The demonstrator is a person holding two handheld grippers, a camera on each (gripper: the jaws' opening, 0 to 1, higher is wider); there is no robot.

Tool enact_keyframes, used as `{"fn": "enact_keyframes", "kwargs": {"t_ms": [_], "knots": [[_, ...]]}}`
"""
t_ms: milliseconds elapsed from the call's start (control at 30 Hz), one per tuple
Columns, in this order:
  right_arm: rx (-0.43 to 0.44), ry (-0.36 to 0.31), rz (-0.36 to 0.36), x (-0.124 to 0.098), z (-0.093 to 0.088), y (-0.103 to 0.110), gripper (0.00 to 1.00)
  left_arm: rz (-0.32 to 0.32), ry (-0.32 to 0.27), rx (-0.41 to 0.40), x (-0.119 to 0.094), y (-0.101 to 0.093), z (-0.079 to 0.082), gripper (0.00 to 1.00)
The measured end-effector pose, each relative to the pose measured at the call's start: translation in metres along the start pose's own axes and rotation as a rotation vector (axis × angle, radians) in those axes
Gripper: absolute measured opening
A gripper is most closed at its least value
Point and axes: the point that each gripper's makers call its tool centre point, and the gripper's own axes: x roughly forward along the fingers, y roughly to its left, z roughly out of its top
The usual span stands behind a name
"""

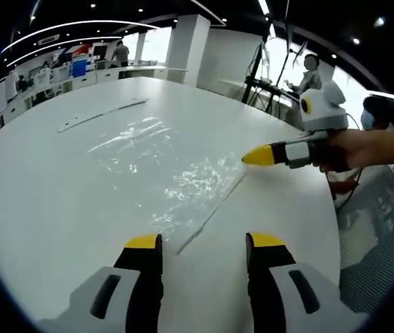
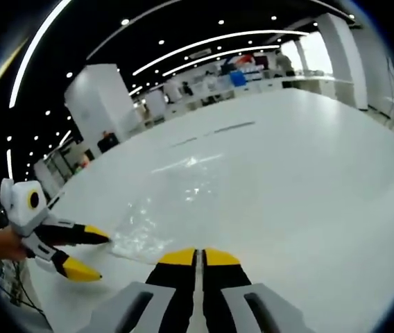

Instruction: Open the resealable bag by pulling the two sides of the seal apart until the entire bag opening is separated and visibly accessible.

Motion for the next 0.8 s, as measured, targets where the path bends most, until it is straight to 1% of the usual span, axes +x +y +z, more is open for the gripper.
{"fn": "enact_keyframes", "kwargs": {"t_ms": [167, 200, 267, 400, 467, 533, 633, 800], "knots": [[-0.001, -0.014, 0.022, -0.005, 0.006, 0.007, 0.0, 0.007, 0.008, 0.019, 0.001, -0.001, -0.001, 0.46], [0.004, -0.019, 0.024, -0.005, 0.007, 0.008, 0.0, 0.012, 0.011, 0.024, 0.0, 0.0, -0.002, 0.46], [-0.003, -0.019, 0.029, -0.006, 0.008, 0.011, 0.0, 0.045, 0.021, 0.049, -0.001, 0.004, -0.004, 0.47], [0.001, -0.031, 0.033, -0.009, 0.012, 0.016, 0.0, 0.042, 0.027, 0.06, -0.004, 0.002, -0.006, 0.47], [0.01, -0.04, 0.033, -0.012, 0.015, 0.018, 0.0, 0.054, 0.035, 0.085, -0.006, 0.003, -0.008, 0.48], [0.02, -0.049, 0.039, -0.014, 0.018, 0.022, 0.0, 0.085, 0.045, 0.14, -0.01, 0.007, -0.007, 0.48], [0.025, -0.061, 0.048, -0.017, 0.022, 0.026, 0.0, 0.125, 0.05, 0.192, -0.014, 0.011, -0.005, 0.49], [0.035, -0.077, 0.063, -0.023, 0.026, 0.036, 0.0, 0.127, 0.064, 0.261, -0.016, 0.007, -0.004, 0.49]]}}
